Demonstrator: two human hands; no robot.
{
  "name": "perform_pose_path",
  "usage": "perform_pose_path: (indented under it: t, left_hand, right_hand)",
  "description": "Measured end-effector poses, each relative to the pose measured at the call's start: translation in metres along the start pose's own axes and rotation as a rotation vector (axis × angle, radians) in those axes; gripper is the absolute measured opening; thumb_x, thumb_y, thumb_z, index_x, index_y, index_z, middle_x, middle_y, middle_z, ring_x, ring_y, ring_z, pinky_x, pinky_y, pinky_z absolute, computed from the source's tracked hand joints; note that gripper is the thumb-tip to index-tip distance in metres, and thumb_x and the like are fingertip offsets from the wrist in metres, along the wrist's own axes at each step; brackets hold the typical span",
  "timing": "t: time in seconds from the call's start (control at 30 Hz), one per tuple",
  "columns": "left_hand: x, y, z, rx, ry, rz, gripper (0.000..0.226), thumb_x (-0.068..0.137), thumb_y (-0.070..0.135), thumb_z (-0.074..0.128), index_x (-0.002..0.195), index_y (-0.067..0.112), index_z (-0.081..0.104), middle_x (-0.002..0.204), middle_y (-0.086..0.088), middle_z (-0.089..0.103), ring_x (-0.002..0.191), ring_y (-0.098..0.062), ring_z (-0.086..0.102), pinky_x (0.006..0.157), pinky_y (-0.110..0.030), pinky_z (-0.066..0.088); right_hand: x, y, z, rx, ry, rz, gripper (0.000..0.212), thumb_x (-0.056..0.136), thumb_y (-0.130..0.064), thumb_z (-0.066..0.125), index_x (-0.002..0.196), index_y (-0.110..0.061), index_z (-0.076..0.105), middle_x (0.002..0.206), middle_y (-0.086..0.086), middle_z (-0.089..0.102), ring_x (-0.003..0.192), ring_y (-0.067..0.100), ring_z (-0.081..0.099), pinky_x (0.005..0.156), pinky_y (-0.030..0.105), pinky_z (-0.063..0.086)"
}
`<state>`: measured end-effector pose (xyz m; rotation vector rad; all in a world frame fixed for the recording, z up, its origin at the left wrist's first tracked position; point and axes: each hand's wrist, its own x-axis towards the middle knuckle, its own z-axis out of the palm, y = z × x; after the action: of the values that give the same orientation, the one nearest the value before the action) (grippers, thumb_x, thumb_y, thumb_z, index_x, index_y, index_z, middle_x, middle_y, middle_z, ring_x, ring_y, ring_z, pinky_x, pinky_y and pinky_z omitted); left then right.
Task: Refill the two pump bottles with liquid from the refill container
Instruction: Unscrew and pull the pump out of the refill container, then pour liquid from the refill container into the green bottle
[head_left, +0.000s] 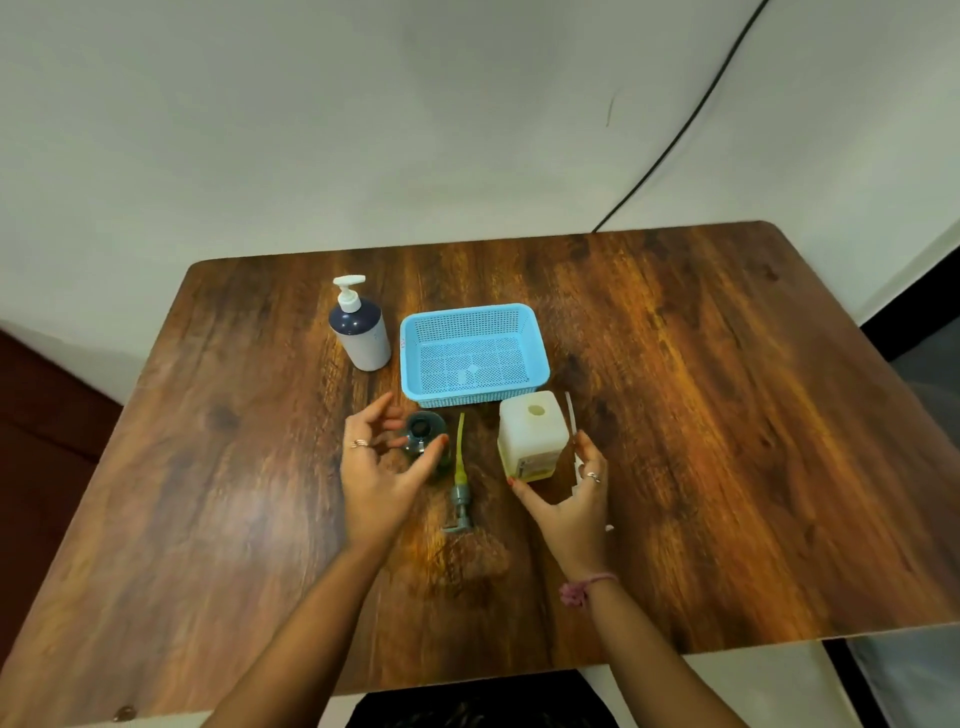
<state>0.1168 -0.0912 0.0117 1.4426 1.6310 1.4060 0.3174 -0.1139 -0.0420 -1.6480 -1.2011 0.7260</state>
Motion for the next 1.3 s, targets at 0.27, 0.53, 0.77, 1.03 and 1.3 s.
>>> perform_pose_path:
  t: [0.27, 0.53, 0.77, 1.03, 1.3]
  left_hand:
    - [0.007, -0.042, -0.008, 0.134, -0.277, -0.265, 0.113, 0.060, 0.037, 0.089, 0.150, 0.012, 0.025, 0.152, -0.003, 0.036, 0.136, -0.014, 0.037, 0.111, -0.028, 0.033]
    - [0.011, -0.048, 0.007, 0.096, -0.257, -0.297, 0.088, 0.070, 0.018, 0.086, 0.143, 0.011, 0.037, 0.133, 0.002, 0.052, 0.122, -0.009, 0.049, 0.099, -0.009, 0.036]
    - [0.019, -0.046, 0.008, 0.032, -0.222, -0.293, 0.072, 0.068, 0.017, 0.086, 0.130, 0.018, 0.049, 0.113, 0.018, 0.056, 0.104, 0.004, 0.055, 0.089, -0.003, 0.042]
    - [0.041, -0.017, 0.006, -0.075, -0.187, -0.222, 0.076, 0.066, 0.020, 0.088, 0.132, 0.017, 0.050, 0.129, 0.006, 0.057, 0.118, -0.004, 0.054, 0.093, -0.015, 0.046]
    - [0.080, 0.051, 0.026, -0.117, -0.174, -0.111, 0.075, 0.060, 0.026, 0.090, 0.125, 0.029, 0.052, 0.126, 0.005, 0.057, 0.112, -0.005, 0.056, 0.083, -0.015, 0.050]
  right_hand:
    - [0.003, -0.007, 0.028, 0.115, 0.023, 0.056, 0.103, 0.063, -0.029, 0.087, 0.145, -0.022, 0.024, 0.141, -0.003, 0.042, 0.130, 0.010, 0.041, 0.096, 0.008, 0.037]
    - [0.014, -0.006, 0.041, 0.115, 0.085, 0.100, 0.083, 0.067, -0.019, 0.085, 0.137, -0.007, 0.041, 0.131, 0.009, 0.055, 0.122, 0.021, 0.052, 0.094, 0.023, 0.047]
    - [0.023, -0.005, 0.047, 0.080, 0.142, 0.126, 0.072, 0.067, -0.014, 0.085, 0.130, -0.003, 0.050, 0.125, 0.012, 0.060, 0.119, 0.024, 0.056, 0.081, 0.009, 0.043]
    - [0.035, -0.028, 0.035, 0.012, 0.165, 0.026, 0.071, 0.064, -0.023, 0.087, 0.124, -0.004, 0.055, 0.111, 0.006, 0.064, 0.097, 0.011, 0.058, 0.064, -0.005, 0.040]
    - [0.085, -0.085, 0.004, -0.046, 0.147, -0.141, 0.070, 0.063, -0.040, 0.084, 0.120, -0.009, 0.057, 0.110, 0.003, 0.064, 0.095, 0.015, 0.064, 0.065, 0.028, 0.060]
